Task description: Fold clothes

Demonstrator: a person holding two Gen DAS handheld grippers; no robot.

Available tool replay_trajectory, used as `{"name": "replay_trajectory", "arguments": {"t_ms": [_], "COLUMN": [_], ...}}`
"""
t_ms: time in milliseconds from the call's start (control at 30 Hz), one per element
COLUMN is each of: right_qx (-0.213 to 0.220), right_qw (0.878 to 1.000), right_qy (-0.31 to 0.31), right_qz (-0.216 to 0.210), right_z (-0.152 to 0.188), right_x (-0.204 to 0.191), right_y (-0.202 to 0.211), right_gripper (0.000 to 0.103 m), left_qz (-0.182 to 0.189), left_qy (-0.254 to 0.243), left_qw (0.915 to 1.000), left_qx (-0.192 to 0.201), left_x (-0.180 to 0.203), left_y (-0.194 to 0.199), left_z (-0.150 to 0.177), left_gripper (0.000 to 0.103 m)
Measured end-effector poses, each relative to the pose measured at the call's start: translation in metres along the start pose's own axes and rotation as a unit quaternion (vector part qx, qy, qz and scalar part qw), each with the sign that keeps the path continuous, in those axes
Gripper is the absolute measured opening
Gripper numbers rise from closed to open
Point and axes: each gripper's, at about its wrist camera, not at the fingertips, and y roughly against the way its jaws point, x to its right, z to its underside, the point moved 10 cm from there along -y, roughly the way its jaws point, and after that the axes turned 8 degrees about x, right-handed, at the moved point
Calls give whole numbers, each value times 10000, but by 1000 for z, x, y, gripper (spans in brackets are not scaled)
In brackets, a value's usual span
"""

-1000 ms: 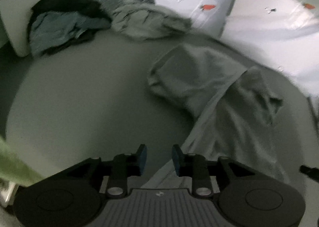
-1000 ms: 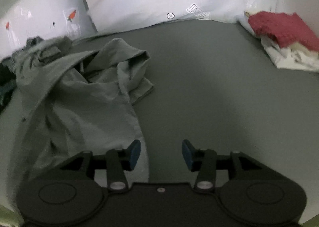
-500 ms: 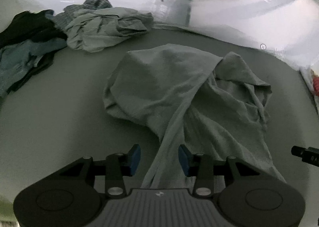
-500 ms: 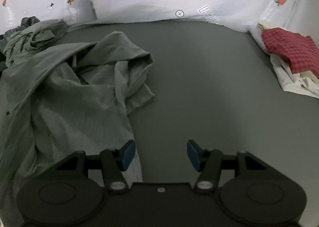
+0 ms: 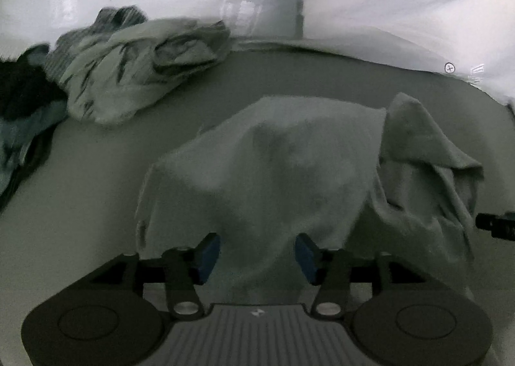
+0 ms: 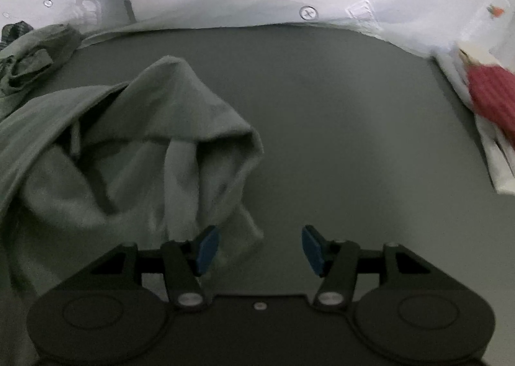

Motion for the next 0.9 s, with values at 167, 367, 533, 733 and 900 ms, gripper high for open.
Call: {"name": "replay_trajectory", "arguments": {"t_ms": [167, 367, 533, 733, 900], "right_qx": [103, 328, 503, 1712, 2070], "right_qw": [9993, 9963, 9909, 9841, 9563], "right_qy": [343, 722, 995, 163, -1083], "right_qz": [-71, -316, -752, 449, 1756], "right_z": [-27, -56, -67, -98, -71], "right_x": [-15, -36, -52, 27, 141], "right_y": [-40, -67, -76, 0, 89], "right_gripper": [63, 66, 16, 6, 5], "left_qz": [-167, -110, -69, -40, 16], "left_qy": [-111, -192, -541, -71, -76], "left_qw": [9997, 9983, 9970, 9993, 9995], "left_qx": [147, 543, 544, 365, 292], "left_x": [4, 10, 27, 23, 23], "left_y": [-34, -48, -63, -63, -56], "left_z": [-26, -54, -66, -67, -52], "left_gripper": [57, 60, 67, 67, 67]}}
